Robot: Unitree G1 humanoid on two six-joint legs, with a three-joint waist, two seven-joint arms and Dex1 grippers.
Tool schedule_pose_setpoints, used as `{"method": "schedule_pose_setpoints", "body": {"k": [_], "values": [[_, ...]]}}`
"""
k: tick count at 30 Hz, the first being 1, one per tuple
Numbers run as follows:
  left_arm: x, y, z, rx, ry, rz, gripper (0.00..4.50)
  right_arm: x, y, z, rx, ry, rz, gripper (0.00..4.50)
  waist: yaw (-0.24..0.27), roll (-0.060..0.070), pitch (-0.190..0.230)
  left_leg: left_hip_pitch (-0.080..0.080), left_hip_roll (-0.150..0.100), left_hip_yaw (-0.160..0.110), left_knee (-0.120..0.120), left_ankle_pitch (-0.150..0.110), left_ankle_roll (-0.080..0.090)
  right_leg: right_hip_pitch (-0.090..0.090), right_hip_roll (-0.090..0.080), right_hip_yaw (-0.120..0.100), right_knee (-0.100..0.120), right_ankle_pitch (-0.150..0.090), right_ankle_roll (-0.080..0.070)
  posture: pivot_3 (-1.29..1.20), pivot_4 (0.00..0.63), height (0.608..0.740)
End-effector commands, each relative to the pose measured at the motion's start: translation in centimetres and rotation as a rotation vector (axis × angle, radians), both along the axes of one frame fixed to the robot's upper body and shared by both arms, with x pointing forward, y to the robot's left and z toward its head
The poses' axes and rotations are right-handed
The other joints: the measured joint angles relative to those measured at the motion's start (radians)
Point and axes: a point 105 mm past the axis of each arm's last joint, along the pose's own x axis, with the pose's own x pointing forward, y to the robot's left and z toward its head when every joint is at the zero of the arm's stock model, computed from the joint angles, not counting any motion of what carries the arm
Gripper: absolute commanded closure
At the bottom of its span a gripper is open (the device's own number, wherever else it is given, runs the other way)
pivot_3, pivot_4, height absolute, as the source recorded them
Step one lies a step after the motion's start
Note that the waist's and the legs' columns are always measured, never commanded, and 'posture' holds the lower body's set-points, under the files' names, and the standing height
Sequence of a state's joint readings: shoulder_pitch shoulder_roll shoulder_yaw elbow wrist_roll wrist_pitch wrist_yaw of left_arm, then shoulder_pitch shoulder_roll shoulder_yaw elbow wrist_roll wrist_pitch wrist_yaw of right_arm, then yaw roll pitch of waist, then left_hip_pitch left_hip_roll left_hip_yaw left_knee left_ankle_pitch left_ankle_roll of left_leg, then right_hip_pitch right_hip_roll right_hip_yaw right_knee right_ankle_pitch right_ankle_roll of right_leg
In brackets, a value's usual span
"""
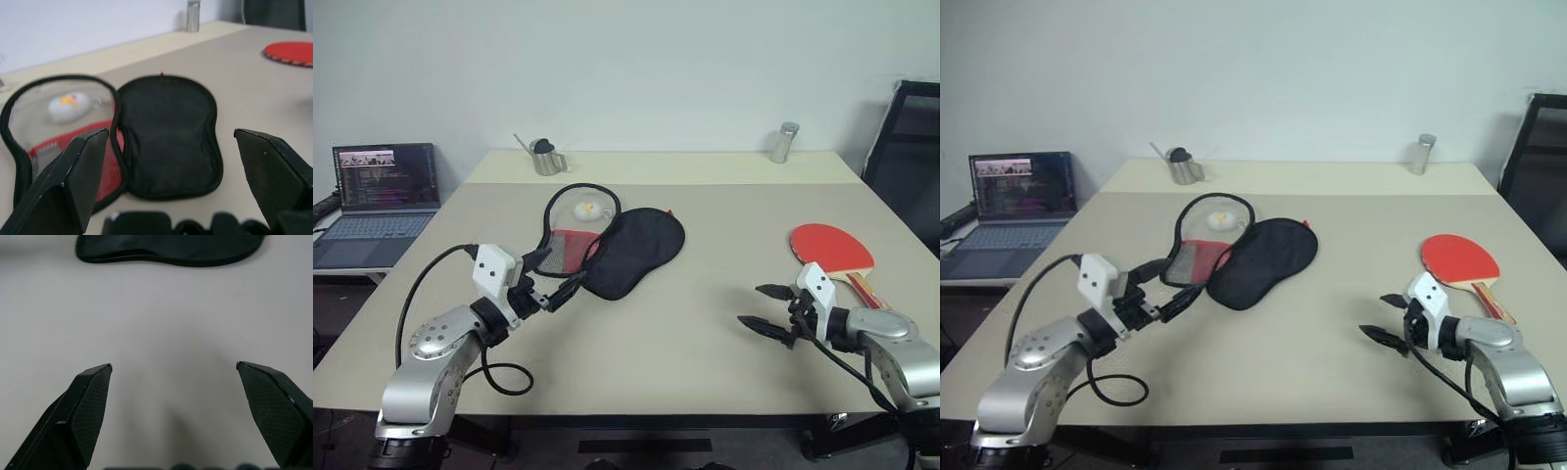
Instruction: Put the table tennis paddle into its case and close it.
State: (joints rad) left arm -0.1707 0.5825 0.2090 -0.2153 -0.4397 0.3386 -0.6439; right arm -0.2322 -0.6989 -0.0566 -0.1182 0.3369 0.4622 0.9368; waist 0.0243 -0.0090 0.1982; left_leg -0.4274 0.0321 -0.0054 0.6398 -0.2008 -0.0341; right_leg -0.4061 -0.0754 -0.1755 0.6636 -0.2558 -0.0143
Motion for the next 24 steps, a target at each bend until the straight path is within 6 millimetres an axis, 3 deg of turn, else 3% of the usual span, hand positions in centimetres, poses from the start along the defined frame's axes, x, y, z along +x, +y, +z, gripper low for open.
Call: {"method": "schedule_pose_setpoints", "body": {"k": [1,4,9,15,20,24], "values": [[0.1,0.2,0.3,0.012,-0.041,0.015,0.00,-0.5,0.0,0.8,-0.015,-0.011,0.010,0.03,0.001,0.000,0.000,0.000,0.000,0.000,0.000,0.000,0.000,0.000,0.000,0.000,0.000,0.000,0.000,0.00,0.150,0.740],[0.4,0.3,0.2,-0.005,-0.047,0.027,0.00,-0.5,0.3,1.0,-0.006,-0.015,-0.008,0.03,0.001,0.000,0.000,0.000,0.000,0.000,0.001,0.000,0.000,0.000,0.000,0.001,0.000,0.001,0.002,0.00,0.150,0.740],[0.8,0.1,0.7,-0.043,-0.048,-0.035,0.00,-0.4,1.1,2.9,0.018,-0.051,-0.005,0.03,0.001,0.000,0.000,0.000,0.001,0.001,0.001,0.000,0.000,0.000,0.000,0.001,0.000,0.001,0.002,0.00,0.150,0.740],[2.0,1.7,3.3,-0.092,-0.096,-0.087,0.00,-0.5,2.6,4.7,0.065,-0.050,-0.012,0.03,0.000,-0.001,0.001,0.000,0.000,0.001,0.001,0.000,0.000,0.000,0.000,0.001,0.000,0.001,0.002,0.00,0.150,0.740],[2.0,3.1,4.5,-0.077,-0.060,-0.142,0.00,0.8,4.9,4.8,0.115,0.002,-0.038,0.03,-0.004,-0.002,0.001,0.001,0.001,0.003,0.001,0.000,0.000,-0.001,0.001,0.002,0.000,0.001,0.002,0.00,0.150,0.740],[1.9,5.5,4.8,-0.045,-0.020,-0.123,0.00,2.3,8.4,3.8,0.139,0.082,-0.063,0.03,-0.007,-0.002,0.001,0.001,0.002,0.003,0.000,0.000,0.000,-0.001,0.002,0.002,0.000,0.001,0.002,0.00,0.150,0.740]]}}
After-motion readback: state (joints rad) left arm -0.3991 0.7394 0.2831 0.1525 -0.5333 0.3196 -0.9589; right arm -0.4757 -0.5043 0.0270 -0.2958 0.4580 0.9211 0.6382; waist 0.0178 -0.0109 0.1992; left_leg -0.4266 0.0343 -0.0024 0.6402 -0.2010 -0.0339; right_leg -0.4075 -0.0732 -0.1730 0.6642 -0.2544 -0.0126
